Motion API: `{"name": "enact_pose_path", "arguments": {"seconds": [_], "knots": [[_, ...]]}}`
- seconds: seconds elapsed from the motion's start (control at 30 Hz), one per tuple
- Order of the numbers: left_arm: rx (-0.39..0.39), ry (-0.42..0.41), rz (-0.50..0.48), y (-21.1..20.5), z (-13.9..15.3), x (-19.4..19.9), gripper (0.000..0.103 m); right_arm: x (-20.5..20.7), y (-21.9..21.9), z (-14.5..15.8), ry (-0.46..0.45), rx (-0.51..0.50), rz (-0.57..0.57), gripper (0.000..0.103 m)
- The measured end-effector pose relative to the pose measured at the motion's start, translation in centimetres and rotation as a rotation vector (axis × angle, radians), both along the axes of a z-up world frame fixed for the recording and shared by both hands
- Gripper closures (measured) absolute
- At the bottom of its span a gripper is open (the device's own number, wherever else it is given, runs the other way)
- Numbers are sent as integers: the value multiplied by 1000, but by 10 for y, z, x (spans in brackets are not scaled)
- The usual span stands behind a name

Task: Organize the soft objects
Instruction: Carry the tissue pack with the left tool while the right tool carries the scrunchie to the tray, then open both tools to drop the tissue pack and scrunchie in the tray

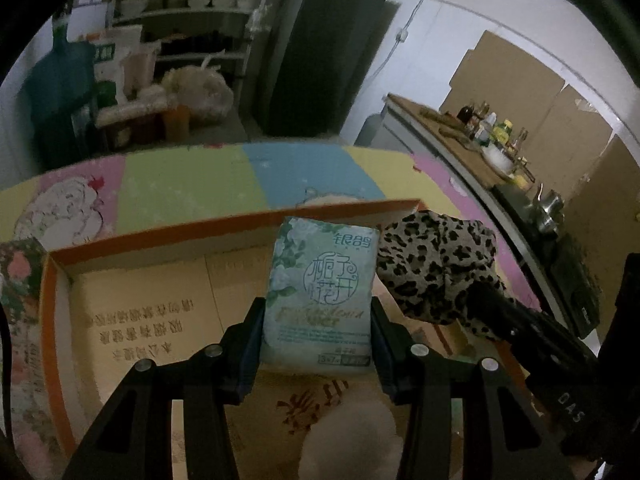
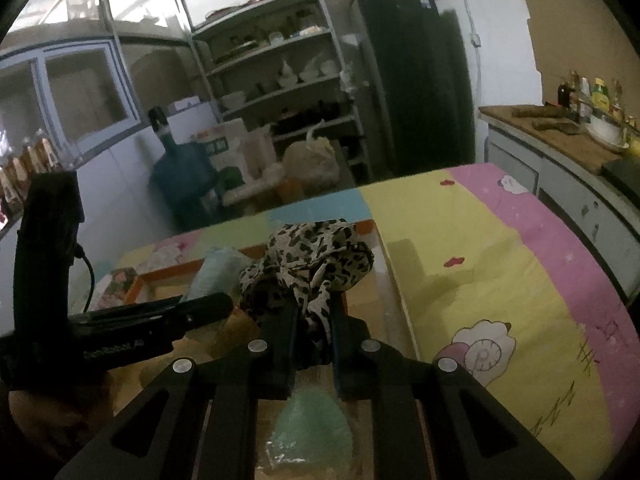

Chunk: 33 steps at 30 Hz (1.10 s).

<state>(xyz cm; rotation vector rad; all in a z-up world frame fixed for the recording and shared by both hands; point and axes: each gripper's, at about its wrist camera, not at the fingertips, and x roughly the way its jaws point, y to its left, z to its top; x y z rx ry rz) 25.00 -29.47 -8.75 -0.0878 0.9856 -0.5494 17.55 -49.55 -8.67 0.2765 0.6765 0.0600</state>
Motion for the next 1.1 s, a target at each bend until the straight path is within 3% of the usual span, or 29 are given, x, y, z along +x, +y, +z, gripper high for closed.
{"name": "enact_pose_path", "arguments": {"seconds": [0.23, 0.4, 0.57, 0.63, 1.1], "knots": [[-3, 59, 27, 1, -8, 5, 52, 8, -1, -11, 56, 2, 2, 84], [-1, 57, 25, 2, -7, 5, 51, 7, -3, -12, 60, 5, -14, 69], [2, 39, 23, 1, -5, 1, 43, 5, -5, -12, 56, 15, -18, 59], [1, 23, 27, 2, -3, -1, 39, 4, -5, -11, 50, 20, -19, 58], [3, -54, 34, 6, 16, -18, 38, -6, -6, -3, 12, 41, -36, 56]]}}
